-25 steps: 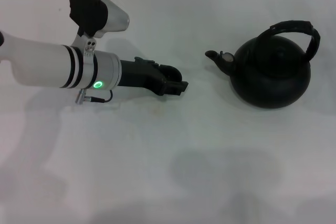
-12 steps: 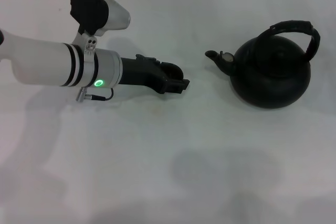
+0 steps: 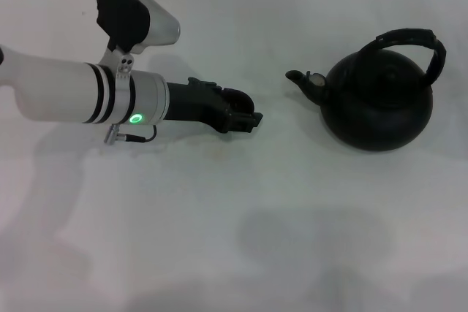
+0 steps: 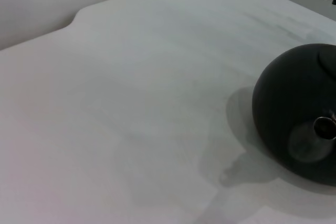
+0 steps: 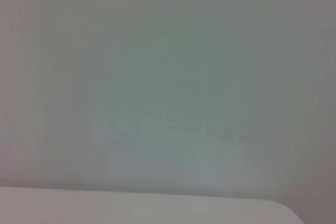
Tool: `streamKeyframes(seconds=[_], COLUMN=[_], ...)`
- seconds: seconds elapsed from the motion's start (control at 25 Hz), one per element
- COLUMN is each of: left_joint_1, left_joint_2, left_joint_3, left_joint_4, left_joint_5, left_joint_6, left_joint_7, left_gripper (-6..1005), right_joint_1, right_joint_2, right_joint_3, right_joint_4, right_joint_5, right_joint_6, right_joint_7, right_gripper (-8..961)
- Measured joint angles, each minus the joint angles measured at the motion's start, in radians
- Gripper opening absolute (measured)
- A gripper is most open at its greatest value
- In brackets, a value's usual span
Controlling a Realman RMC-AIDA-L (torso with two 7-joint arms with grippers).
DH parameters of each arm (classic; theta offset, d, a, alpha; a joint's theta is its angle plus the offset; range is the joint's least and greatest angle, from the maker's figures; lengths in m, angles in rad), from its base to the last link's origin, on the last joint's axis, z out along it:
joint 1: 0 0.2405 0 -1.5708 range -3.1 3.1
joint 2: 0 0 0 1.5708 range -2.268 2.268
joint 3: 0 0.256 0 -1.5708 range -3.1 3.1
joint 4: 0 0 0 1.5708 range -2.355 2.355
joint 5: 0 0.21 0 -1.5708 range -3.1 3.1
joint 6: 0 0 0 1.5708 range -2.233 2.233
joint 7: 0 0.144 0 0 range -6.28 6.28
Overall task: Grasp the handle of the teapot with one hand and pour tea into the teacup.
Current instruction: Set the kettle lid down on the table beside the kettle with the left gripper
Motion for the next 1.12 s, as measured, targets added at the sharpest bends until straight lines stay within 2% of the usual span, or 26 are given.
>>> streamKeyframes(seconds=[0.88,1.12], left_joint_1=[0.009,0.095], left_joint_2=[0.001,0.005], left_joint_3=[0.0,0.0], left_joint_4=[-0.007,-0.128], left_joint_5=[-0.002,0.003], left_joint_6=[0.0,0.0], left_joint_7=[0.005,0.012], left_gripper=[745,778], right_joint_1=[0.0,-0.001], right_joint_2=[0.0,-0.001], right_joint_3=[0.0,0.0], right_joint_4=[-0.001,-0.002], right_joint_5=[-0.003,-0.002], right_joint_6=[0.0,-0.001], right_joint_7=[0.0,0.0], right_gripper=[640,637])
